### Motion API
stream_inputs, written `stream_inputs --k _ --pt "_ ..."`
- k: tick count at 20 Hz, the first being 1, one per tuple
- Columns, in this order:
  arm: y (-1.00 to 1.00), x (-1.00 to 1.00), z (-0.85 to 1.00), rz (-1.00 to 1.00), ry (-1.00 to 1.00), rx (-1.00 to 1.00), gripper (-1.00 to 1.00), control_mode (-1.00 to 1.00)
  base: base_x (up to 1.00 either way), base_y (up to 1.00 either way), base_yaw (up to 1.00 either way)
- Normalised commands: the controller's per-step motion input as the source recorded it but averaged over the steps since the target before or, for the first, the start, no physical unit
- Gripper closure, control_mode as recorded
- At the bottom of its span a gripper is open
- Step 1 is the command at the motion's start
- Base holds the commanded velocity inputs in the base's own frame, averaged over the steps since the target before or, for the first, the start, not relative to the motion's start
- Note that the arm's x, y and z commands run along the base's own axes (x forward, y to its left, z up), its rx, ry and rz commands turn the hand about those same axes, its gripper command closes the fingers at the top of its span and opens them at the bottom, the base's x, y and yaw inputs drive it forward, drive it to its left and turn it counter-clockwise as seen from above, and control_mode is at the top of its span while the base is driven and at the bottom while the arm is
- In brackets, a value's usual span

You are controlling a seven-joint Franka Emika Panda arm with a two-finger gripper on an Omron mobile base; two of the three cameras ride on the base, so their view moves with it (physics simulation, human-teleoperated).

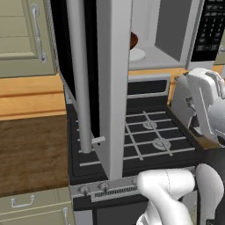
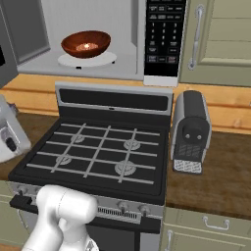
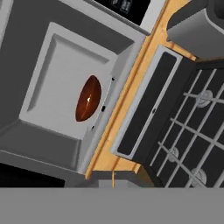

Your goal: Open the microwave, place the bowl with waffle inside the microwave, then close the microwave door and turn it on.

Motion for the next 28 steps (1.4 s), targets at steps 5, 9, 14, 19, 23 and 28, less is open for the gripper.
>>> stream_inputs --k 5,9,14,19,23,28 --pt "0.98 -0.22 -0.18 0.00 0.00 -0.17 1.00 -1.00 0.00 0.00 0.00" --pt "0.49 -0.66 -0.10 0.00 -0.02 -0.20 1.00 -1.00 0.00 0.00 0.00" --pt "0.36 -0.95 -0.25 0.03 -0.15 -0.22 1.00 -1.00 0.00 0.00 0.00" --pt "0.73 -0.42 -0.40 0.06 -0.05 -0.27 1.00 -1.00 0.00 0.00 0.00" --pt "0.96 -0.19 -0.46 0.00 0.00 -0.35 1.00 -1.00 0.00 0.00 0.00" --pt "1.00 -0.04 -0.58 0.00 -0.04 -0.42 1.00 -1.00 0.00 0.00 0.00"
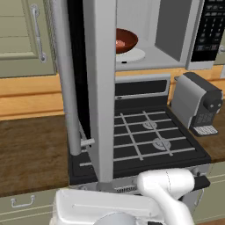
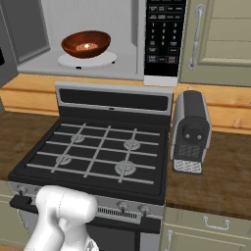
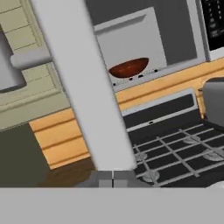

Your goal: Open the microwave, place the bowl with waffle inside the microwave, then close the microwave door and turn it on.

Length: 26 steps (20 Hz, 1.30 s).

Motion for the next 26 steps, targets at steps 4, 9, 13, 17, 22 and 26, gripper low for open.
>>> stream_inputs --k 4,9,13,17,22,26 --pt "0.99 0.52 -0.36 -0.01 -0.09 -0.40 1.00 -1.00 0.00 0.00 0.00" --pt "1.00 0.14 -0.31 -0.02 -0.20 -0.41 1.00 -1.00 0.00 0.00 0.00" --pt "1.00 0.04 -0.31 -0.02 -0.25 -0.38 1.00 -1.00 0.00 0.00 0.00" --pt "0.97 0.35 -0.57 -0.11 -0.17 -0.32 1.00 -1.00 0.00 0.00 0.00" --pt "0.55 0.50 -0.28 -0.17 -0.19 -0.24 1.00 -1.00 0.00 0.00 0.00" --pt "0.00 0.92 0.11 -0.24 -0.12 -0.16 1.00 -1.00 0.00 0.00 0.00"
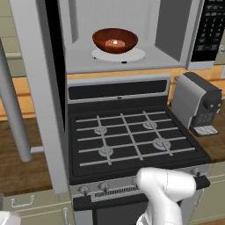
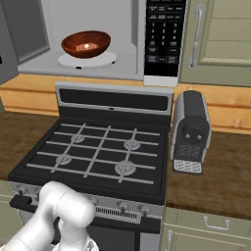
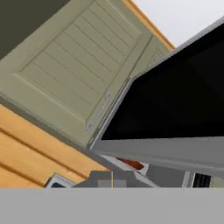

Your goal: Open the microwave, place the bowl with waffle inside the microwave, then close the microwave door and turn it on.

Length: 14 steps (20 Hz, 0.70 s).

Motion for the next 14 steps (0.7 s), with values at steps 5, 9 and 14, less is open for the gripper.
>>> stream_inputs --k 5,9,14 --pt "-0.69 0.49 0.48 -0.13 -0.01 -0.04 1.00 -1.00 0.00 0.00 0.00" --pt "-1.00 0.17 0.54 -0.05 -0.02 0.00 1.00 -1.00 0.00 0.00 0.00" --pt "-1.00 0.00 0.73 0.00 -0.15 0.00 1.00 -1.00 0.00 0.00 0.00"
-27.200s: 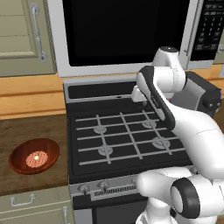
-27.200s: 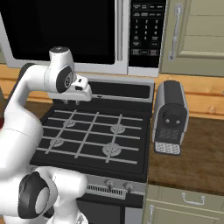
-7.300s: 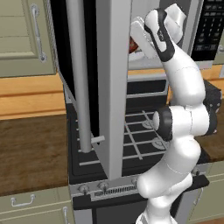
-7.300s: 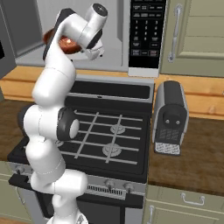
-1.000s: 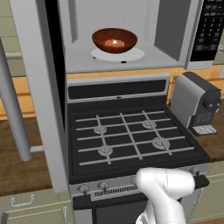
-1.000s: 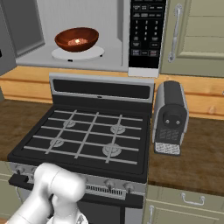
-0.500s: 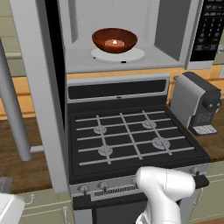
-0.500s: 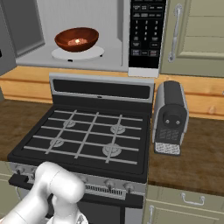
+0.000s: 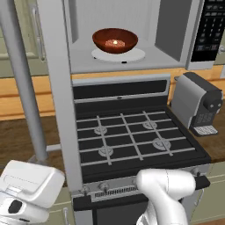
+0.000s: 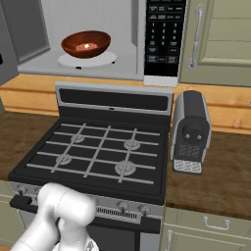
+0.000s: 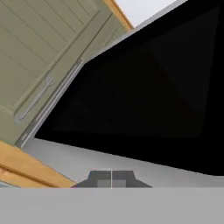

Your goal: Open the microwave, place the bowl with waffle inside the microwave, then close the microwave door and turn it on.

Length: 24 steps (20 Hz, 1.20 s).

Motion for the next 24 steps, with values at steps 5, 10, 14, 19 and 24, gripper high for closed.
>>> stream_inputs --k 5,10,14,19,24 --pt "-1.00 0.00 0.68 0.00 -0.21 0.00 1.00 -1.00 0.00 0.00 0.00" --pt "-1.00 0.10 0.43 0.00 -0.01 0.01 1.00 -1.00 0.00 0.00 0.00" --pt "-1.00 0.71 0.08 0.00 0.23 0.06 1.00 -1.00 0.00 0.00 0.00" --pt "-1.00 0.80 0.25 0.02 0.15 0.12 1.00 -1.00 0.00 0.00 0.00" --pt "-1.00 0.37 0.58 0.00 0.00 0.14 1.00 -1.00 0.00 0.00 0.00"
